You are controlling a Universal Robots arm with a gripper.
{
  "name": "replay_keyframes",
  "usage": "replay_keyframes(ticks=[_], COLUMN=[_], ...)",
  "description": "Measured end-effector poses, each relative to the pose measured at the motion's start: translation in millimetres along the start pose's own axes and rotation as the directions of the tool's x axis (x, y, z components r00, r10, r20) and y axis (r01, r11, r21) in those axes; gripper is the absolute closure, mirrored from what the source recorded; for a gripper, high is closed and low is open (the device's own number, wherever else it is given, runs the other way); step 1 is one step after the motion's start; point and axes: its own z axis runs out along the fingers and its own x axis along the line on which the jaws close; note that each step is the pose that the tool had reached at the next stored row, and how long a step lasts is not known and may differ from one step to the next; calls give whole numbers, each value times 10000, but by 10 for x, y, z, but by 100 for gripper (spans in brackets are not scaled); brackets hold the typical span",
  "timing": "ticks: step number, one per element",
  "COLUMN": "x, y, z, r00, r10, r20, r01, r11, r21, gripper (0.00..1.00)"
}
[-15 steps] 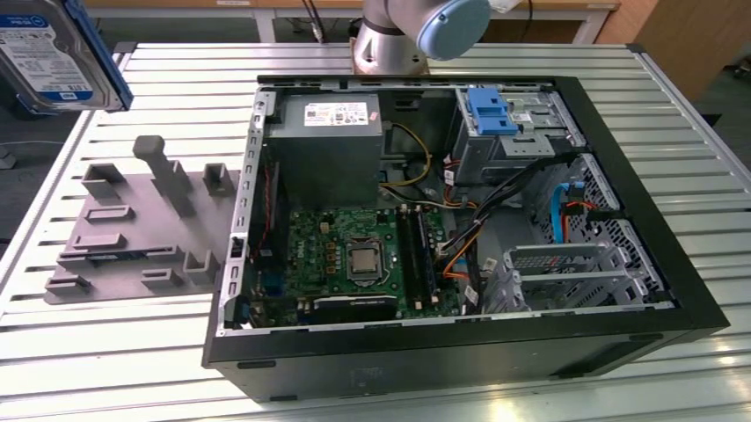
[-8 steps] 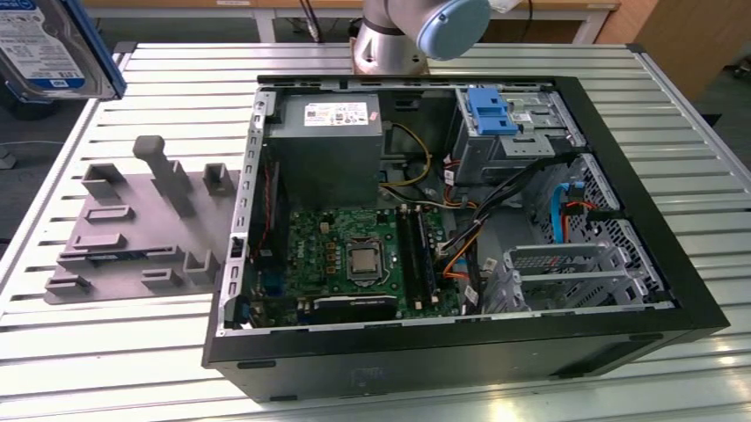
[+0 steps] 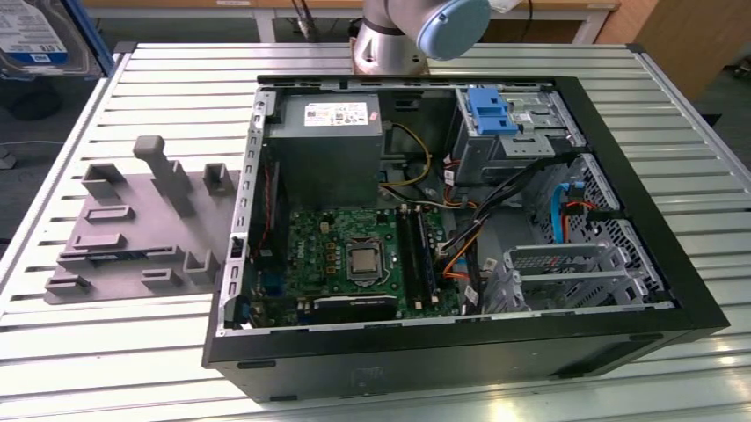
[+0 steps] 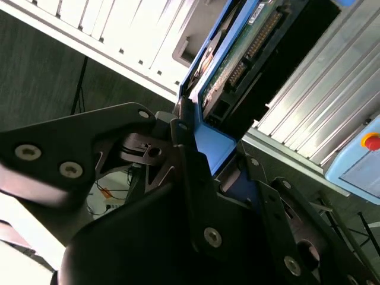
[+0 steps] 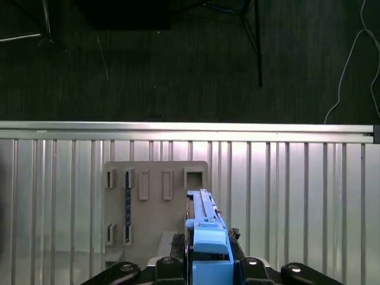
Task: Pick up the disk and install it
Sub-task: 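Pick up the disk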
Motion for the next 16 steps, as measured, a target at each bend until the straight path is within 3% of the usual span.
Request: replay_keyframes(ticks=[3,5,11,16], x=[-1,-2,-2,-3], y=[1,1,-2,-133], z=[-110,-150,-150,-151], r00=[10000,10000,10000,10000], r10=[0,0,1,1], r20=[0,0,1,1], r01=[0,0,-1,-1], r11=[10000,10000,10000,10000], r21=[2,0,2,2], gripper=[64,64,64,64])
